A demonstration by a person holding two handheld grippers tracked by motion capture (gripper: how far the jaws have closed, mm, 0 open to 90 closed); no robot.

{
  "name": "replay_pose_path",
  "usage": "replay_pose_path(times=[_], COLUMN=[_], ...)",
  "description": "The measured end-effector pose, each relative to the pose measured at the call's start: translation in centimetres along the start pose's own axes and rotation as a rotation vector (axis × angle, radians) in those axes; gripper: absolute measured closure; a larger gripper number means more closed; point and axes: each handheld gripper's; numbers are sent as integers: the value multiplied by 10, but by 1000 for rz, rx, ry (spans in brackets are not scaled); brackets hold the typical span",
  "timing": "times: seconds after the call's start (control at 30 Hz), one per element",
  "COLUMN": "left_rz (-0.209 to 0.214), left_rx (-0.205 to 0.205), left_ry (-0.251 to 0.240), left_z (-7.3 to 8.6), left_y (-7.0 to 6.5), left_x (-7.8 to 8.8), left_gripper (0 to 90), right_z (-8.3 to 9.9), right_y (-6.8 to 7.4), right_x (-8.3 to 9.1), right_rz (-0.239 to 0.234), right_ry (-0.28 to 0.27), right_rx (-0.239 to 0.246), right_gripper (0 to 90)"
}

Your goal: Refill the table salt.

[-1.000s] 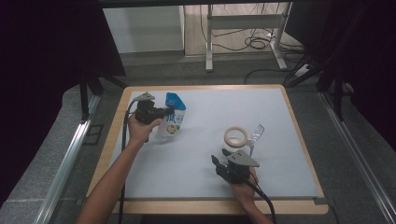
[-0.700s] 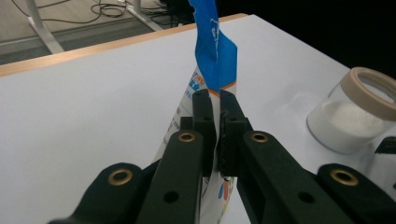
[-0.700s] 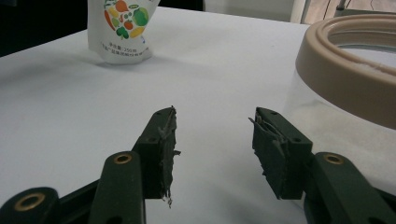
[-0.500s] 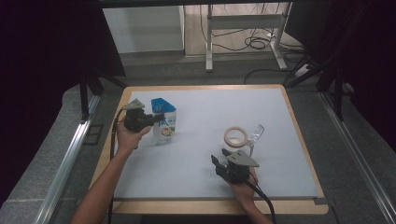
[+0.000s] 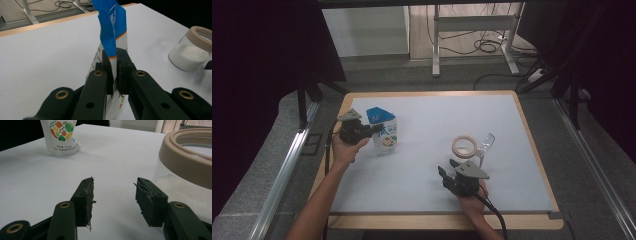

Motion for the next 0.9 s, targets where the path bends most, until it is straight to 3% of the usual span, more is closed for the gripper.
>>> replay_pose_path(times=[0.17,0.47,0.77,0.9], left_rz=[-2,-16,-7,-5], left_rx=[-7,-27,-20,-6], left_ry=[-4,-4,-1,8], left_z=[0,2,7,11], left_y=[-1,-3,-5,-5], left_x=[-1,-4,-3,0], left_gripper=[839,667,489,473], right_z=[0,0,0,0], right_y=[0,0,0,0], right_x=[0,0,0,0], right_rz=[0,0,1,-1], right_ry=[0,1,0,-1], right_rx=[-1,-1,-3,-2], right_gripper=[488,487,487,487])
Point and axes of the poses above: each handheld gripper's, and its own axes: x roughly backward along the jaws, z roughly out of its underside, y roughly to its left, and after that the axes turned 8 degrees about -y, right-handed
